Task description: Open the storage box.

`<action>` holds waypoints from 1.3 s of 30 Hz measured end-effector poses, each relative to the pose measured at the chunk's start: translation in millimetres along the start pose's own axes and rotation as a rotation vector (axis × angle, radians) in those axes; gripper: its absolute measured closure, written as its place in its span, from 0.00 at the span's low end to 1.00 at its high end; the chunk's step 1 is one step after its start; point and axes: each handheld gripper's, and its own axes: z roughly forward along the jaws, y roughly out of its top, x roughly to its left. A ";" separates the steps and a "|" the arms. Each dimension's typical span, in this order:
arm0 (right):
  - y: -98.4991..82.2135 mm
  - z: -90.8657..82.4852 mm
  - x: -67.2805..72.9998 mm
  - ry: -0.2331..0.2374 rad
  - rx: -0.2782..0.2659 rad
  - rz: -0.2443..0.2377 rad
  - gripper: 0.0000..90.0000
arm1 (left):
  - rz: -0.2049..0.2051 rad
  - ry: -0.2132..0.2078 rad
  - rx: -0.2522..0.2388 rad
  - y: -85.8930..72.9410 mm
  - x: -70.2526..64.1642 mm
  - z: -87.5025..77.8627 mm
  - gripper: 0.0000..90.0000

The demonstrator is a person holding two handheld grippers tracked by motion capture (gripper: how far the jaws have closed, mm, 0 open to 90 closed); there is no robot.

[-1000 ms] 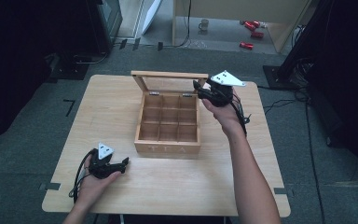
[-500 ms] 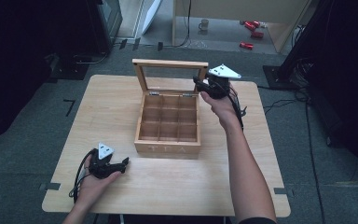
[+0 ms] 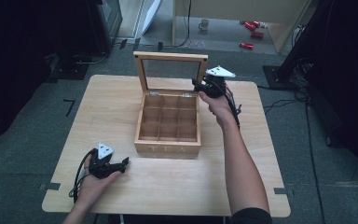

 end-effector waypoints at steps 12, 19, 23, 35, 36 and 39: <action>-8.2 18.5 -13.7 -0.010 -0.024 0.059 0.71 | 0.006 0.007 0.003 0.1 -1.3 0.3 0.23; -4.2 29.1 -17.4 -0.035 0.007 0.107 0.75 | 0.003 0.006 0.003 0.1 -1.0 0.2 0.23; -2.3 34.1 -18.1 -0.048 0.021 0.129 0.75 | -0.005 0.001 -0.002 0.0 -0.4 0.1 0.23; 4.1 42.8 -20.0 -0.074 0.070 0.159 0.73 | -0.003 0.001 -0.002 -0.2 -0.8 -0.1 0.23; 4.7 42.1 -18.3 -0.083 0.073 0.149 0.71 | -0.003 0.001 -0.002 -0.2 -0.8 -0.1 0.23; 6.8 40.0 -10.9 -0.107 0.089 0.117 0.52 | -0.002 0.002 -0.002 -0.2 -0.7 -0.1 0.23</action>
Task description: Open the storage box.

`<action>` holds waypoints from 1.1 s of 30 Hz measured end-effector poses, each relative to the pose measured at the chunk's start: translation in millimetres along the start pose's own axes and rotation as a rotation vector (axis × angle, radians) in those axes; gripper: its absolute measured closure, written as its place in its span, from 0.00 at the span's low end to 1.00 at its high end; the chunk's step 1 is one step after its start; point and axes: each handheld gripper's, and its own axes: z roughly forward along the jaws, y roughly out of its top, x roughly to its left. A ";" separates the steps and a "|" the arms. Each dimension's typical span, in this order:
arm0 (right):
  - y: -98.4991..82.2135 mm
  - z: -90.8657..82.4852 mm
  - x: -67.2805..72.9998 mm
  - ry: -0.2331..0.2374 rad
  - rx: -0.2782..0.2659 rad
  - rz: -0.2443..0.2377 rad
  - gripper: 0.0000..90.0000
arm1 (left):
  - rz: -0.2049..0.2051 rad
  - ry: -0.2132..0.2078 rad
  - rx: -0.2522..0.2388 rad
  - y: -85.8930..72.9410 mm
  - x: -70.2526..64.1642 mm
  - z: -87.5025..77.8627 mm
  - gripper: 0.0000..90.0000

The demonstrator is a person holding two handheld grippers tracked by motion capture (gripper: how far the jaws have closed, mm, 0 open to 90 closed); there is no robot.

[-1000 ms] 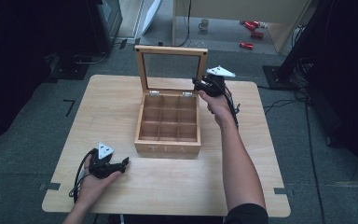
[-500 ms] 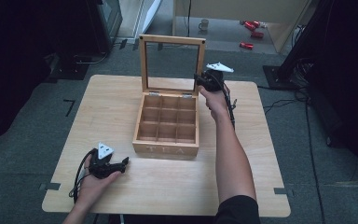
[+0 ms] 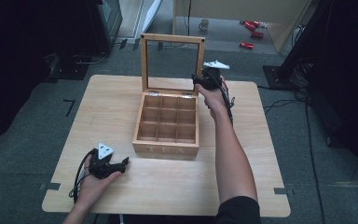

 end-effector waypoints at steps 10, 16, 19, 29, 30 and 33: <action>-13.1 -30.8 9.3 0.034 0.016 -0.043 0.15 | 0.010 0.007 0.005 0.1 -1.0 0.1 0.23; -22.0 -53.1 6.1 0.051 0.022 -0.049 0.13 | 0.011 0.008 0.004 0.0 -1.1 0.3 0.23; -33.7 -72.0 2.4 0.059 0.022 -0.070 0.11 | 0.011 0.009 0.004 0.1 -1.2 0.3 0.23; -69.6 -117.7 -10.7 0.072 0.040 -0.076 0.06 | 0.011 0.009 0.004 0.1 -1.3 0.3 0.23; -73.2 -122.3 -11.7 0.067 0.042 -0.077 0.06 | 0.012 0.009 0.004 0.1 -1.3 0.3 0.23; -84.7 -135.4 -15.3 0.059 0.045 -0.080 0.06 | 0.011 0.010 0.004 0.1 -1.3 0.4 0.23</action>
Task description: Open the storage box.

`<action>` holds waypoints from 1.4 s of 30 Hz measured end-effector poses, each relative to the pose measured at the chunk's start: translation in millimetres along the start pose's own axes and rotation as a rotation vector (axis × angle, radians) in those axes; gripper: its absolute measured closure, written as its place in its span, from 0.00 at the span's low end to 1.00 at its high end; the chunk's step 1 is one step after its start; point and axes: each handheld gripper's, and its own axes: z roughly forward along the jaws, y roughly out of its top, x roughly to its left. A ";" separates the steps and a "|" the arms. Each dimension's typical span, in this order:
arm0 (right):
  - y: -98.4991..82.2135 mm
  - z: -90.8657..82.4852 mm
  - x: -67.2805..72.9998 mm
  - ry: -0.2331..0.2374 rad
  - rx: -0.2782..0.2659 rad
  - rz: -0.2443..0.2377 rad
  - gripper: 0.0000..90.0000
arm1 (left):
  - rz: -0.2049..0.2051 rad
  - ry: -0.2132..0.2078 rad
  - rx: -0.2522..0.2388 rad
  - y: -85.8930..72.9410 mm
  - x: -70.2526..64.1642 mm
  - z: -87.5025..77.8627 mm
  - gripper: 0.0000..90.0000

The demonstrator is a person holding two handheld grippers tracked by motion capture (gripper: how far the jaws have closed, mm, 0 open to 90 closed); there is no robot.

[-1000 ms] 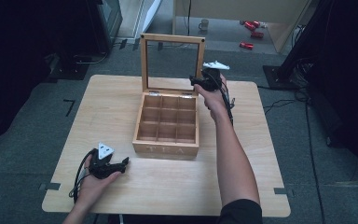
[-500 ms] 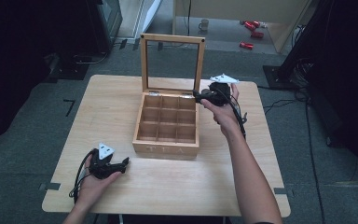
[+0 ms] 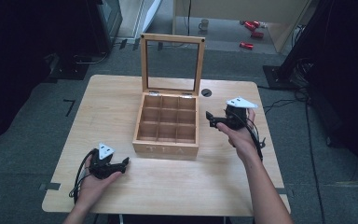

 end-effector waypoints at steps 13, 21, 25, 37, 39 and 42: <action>-63.4 -46.0 -8.9 -0.024 0.040 0.023 0.06 | 0.001 0.000 0.000 0.0 0.0 0.0 0.23; -104.6 -62.1 -15.8 -0.049 0.076 0.062 0.06 | 0.002 0.000 0.002 0.0 0.1 -0.2 0.23; -119.6 -69.1 -23.2 -0.067 0.092 0.086 0.06 | 0.002 0.000 0.002 0.0 0.1 -0.2 0.23; -159.7 -94.8 -44.7 -0.136 0.169 0.145 0.06 | 0.002 0.000 0.002 0.0 0.1 -0.2 0.23; -165.8 -100.2 -45.7 -0.137 0.180 0.150 0.06 | 0.002 0.000 0.002 0.0 0.1 -0.2 0.23; -175.0 -107.1 -46.3 -0.151 0.206 0.140 0.06 | 0.002 0.000 0.002 0.0 0.1 -0.1 0.23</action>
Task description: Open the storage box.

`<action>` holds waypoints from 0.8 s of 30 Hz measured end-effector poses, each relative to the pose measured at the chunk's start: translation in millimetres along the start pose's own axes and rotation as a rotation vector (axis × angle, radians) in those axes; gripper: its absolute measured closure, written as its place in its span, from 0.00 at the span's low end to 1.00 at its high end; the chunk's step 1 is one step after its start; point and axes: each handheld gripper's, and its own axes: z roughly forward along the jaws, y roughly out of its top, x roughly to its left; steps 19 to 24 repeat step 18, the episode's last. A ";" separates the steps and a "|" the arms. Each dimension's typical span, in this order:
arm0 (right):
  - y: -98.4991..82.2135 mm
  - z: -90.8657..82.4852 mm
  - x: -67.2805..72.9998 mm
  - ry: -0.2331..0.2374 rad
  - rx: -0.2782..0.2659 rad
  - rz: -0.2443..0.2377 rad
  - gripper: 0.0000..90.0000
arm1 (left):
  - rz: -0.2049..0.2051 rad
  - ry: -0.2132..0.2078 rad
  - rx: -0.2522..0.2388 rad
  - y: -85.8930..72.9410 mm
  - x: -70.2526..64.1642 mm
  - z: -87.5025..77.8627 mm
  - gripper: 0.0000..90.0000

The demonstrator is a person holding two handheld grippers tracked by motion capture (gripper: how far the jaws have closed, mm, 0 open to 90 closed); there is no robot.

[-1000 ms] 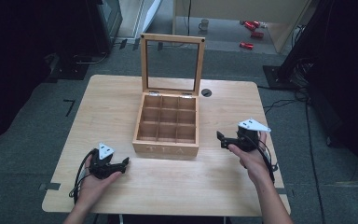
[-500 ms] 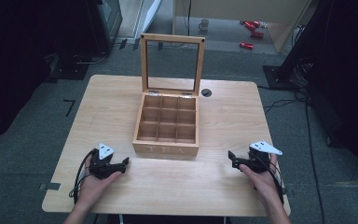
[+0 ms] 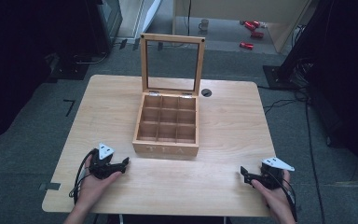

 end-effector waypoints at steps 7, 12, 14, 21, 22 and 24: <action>-11.0 -4.5 -2.5 -0.064 0.026 -0.040 0.07 | -0.004 0.003 -0.001 -0.2 -0.5 -0.1 0.23; -11.1 -4.4 -2.7 -0.061 0.027 -0.039 0.06 | -0.004 0.003 -0.002 -0.2 -0.6 -0.1 0.23; -11.1 -4.4 -2.7 -0.061 0.027 -0.039 0.06 | -0.004 0.003 -0.001 -0.2 -0.6 -0.1 0.23; -11.0 -4.3 -2.5 -0.063 0.027 -0.037 0.06 | -0.003 0.000 -0.001 0.2 -0.6 0.3 0.23; -11.0 -4.3 -2.5 -0.063 0.027 -0.037 0.06 | -0.003 0.000 -0.001 0.2 -0.6 0.3 0.23; -11.0 -4.3 -2.5 -0.063 0.027 -0.037 0.06 | -0.003 0.000 -0.001 0.2 -0.6 0.3 0.23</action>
